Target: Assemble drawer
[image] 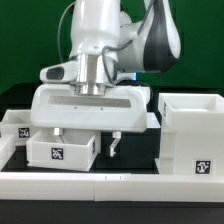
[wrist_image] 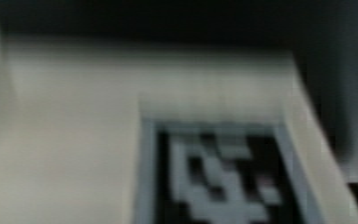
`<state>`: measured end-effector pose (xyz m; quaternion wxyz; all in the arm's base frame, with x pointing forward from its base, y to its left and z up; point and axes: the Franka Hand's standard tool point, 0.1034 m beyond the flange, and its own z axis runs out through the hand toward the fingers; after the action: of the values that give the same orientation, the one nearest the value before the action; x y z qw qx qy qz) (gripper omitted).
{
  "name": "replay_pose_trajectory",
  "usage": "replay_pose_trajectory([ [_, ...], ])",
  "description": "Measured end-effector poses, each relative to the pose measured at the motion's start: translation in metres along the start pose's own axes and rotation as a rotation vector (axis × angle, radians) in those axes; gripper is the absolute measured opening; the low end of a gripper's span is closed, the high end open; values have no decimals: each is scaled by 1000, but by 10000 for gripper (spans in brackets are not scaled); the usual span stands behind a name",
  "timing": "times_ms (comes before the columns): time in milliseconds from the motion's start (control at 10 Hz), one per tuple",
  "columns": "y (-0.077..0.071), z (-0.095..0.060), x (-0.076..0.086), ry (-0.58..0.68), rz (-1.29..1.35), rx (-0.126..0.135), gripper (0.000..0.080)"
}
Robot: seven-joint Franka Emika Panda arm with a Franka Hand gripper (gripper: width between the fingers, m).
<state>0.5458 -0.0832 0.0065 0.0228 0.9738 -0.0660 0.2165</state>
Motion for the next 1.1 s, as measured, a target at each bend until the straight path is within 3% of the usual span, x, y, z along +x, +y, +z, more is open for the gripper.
replay_pose_trajectory([
  [100, 5, -1, -2, -18, 12, 5, 649],
  [300, -11, -7, 2, -43, 24, 26, 649],
  [500, -15, -8, 2, -72, 22, 42, 649],
  [600, -17, -5, -1, -107, 23, 58, 649],
  [700, -22, -3, -5, -179, 25, 92, 649],
  [1000, -27, -5, -2, -368, 41, 171, 649],
  [1100, -27, -6, 5, -390, 32, 184, 649],
])
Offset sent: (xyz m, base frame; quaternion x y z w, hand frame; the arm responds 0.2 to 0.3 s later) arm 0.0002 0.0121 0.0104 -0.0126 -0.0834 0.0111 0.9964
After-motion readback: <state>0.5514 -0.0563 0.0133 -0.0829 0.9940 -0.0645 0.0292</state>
